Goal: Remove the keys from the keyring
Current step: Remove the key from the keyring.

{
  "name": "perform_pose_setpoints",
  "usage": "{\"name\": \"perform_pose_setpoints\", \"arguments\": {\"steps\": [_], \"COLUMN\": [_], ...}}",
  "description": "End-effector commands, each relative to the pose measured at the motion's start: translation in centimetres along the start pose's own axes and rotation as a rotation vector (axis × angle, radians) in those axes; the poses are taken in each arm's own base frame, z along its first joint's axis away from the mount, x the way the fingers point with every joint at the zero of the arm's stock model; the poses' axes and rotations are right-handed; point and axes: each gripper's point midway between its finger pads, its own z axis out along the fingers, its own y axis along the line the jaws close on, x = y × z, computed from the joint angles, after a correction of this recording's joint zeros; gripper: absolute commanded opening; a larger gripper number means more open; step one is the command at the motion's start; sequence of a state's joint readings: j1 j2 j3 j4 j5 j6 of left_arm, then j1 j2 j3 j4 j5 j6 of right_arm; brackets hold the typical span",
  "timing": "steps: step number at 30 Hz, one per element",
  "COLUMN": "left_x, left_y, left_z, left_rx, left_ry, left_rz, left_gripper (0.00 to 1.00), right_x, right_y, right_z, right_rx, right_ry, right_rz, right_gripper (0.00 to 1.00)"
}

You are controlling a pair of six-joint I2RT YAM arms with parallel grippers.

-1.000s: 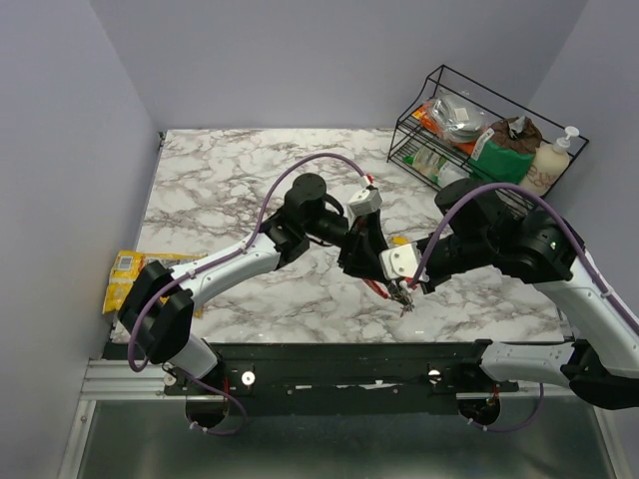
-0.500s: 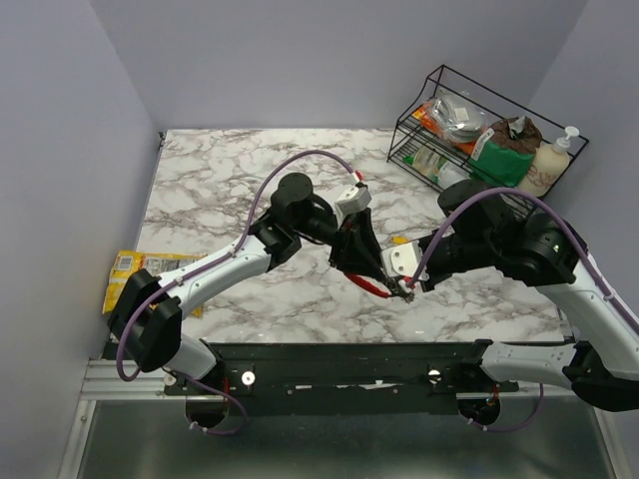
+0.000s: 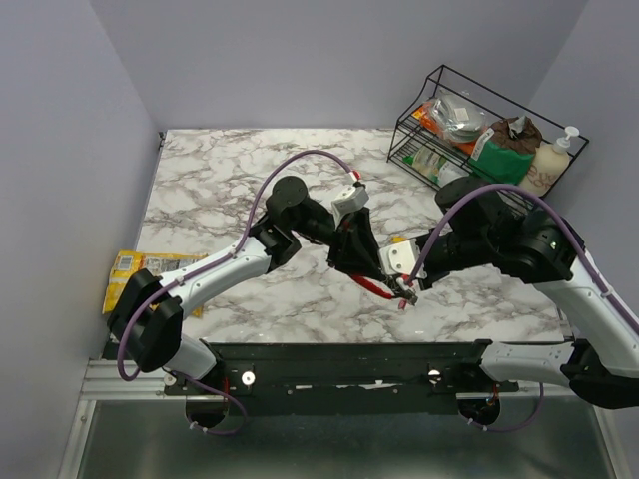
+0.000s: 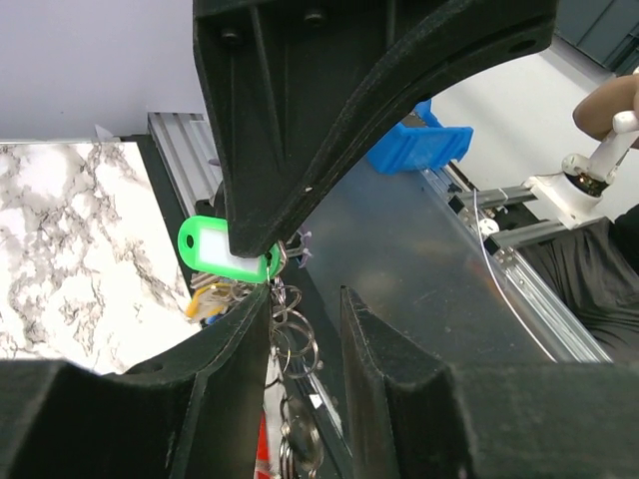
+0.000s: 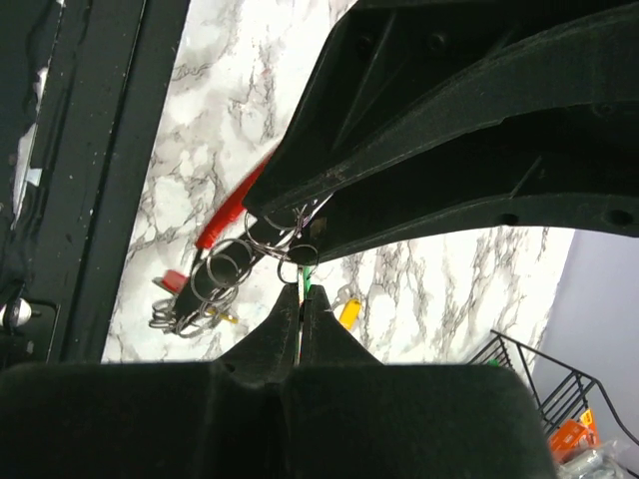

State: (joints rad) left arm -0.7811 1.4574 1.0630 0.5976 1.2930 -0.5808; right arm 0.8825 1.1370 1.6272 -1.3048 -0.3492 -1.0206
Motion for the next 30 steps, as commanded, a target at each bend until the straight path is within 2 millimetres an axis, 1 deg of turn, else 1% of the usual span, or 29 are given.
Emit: {"name": "perform_pose_setpoints", "arguments": {"steps": [1,4,8,12,15,17,22,26,28,30], "left_x": [0.6,0.8,0.8,1.0,0.7,0.5,0.6,0.6,0.5,0.6], "left_y": [0.1,0.3,0.5,0.7,0.5,0.4,0.7,0.8,1.0,1.1], "left_z": [0.2,0.3,0.5,0.6,0.6,0.6,0.7,0.8,0.8,0.8], "left_rx": [0.016,0.020,0.024,0.025,0.031,0.033,0.037,0.047,0.047,0.043], "left_ry": [0.003,0.005,0.005,0.008,0.008,0.007,0.007,-0.004,-0.011,-0.013], "left_rz": [-0.008,-0.016,-0.024,-0.036,-0.032,-0.029,-0.037,-0.055,-0.059,-0.059], "left_gripper": [0.42,0.42,0.42,0.42,0.42,0.43,0.45,0.45,0.49,0.49], "right_x": [-1.9,-2.3,-2.3,-2.1,-1.4,-1.1,-1.4,-1.3,-1.4,-1.4], "right_y": [-0.9,-0.7,-0.6,-0.3,-0.5,-0.5,-0.5,-0.1,0.0,0.0], "right_z": [-0.9,-1.3,-1.3,-1.1,-0.8,-0.7,-0.9,-0.4,-0.2,-0.1], "right_rx": [0.025,0.020,0.015,0.003,0.013,0.016,0.017,-0.004,-0.012,-0.018], "right_ry": [-0.067,-0.087,-0.089,-0.081,-0.053,-0.043,-0.057,-0.052,-0.053,-0.058], "right_rz": [-0.011,-0.017,-0.023,-0.031,-0.046,-0.059,-0.080,-0.085,-0.086,-0.085], "right_gripper": [0.01,0.01,0.01,0.01,0.01,0.01,0.01,0.01,0.01,0.01]}}
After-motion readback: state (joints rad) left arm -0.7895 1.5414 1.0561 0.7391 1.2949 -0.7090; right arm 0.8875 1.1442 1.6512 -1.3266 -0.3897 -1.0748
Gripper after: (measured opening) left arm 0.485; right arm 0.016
